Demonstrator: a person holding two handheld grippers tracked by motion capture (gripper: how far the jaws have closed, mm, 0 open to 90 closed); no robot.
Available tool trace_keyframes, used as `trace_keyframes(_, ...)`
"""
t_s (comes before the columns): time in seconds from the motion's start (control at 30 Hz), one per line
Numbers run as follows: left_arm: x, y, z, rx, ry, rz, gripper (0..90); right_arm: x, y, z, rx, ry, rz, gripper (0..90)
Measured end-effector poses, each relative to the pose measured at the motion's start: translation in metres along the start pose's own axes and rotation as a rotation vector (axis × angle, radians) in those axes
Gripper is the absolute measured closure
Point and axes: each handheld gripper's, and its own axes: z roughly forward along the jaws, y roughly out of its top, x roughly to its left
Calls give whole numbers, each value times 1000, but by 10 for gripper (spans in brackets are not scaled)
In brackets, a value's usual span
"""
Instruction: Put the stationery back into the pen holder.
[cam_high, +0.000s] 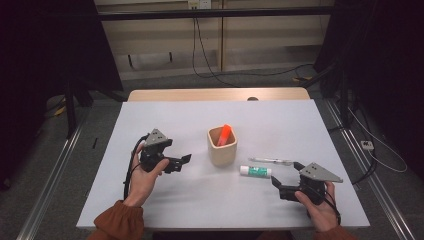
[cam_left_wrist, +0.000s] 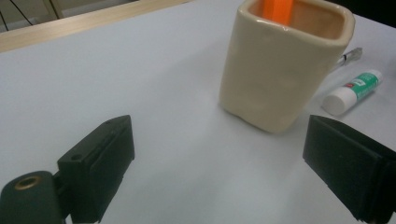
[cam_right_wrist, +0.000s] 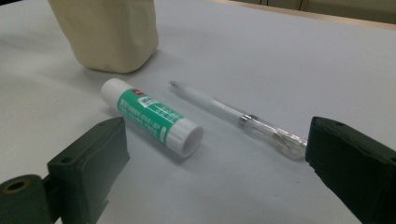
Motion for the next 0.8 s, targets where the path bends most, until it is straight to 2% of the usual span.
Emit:
trace_keyframes(0.07,-1,-4,-2,11,8,21,89,0,0,-1,8,-6,-14,50)
trace_keyframes(0.2,-1,-13,-8,27,9,25,89,2,2,-4,17,-11,-37,53)
trace_keyframes(0.4,-2,-24,-20,35,13,25,88,5,5,-5,65,40,-51,46)
trace_keyframes(0.5,-4,-30,-29,2,35,25,89,5,8,-4,125,80,-67,50)
trace_keyframes(0.63,-7,-40,-35,9,11,-14,88,5,13,-4,160,103,-64,69)
trace_keyframes(0.7,-10,-49,-36,20,23,-27,80,5,16,-3,169,132,-49,79)
trace_keyframes(0.8,-16,-61,-39,43,36,-40,82,5,19,-1,188,169,-60,110)
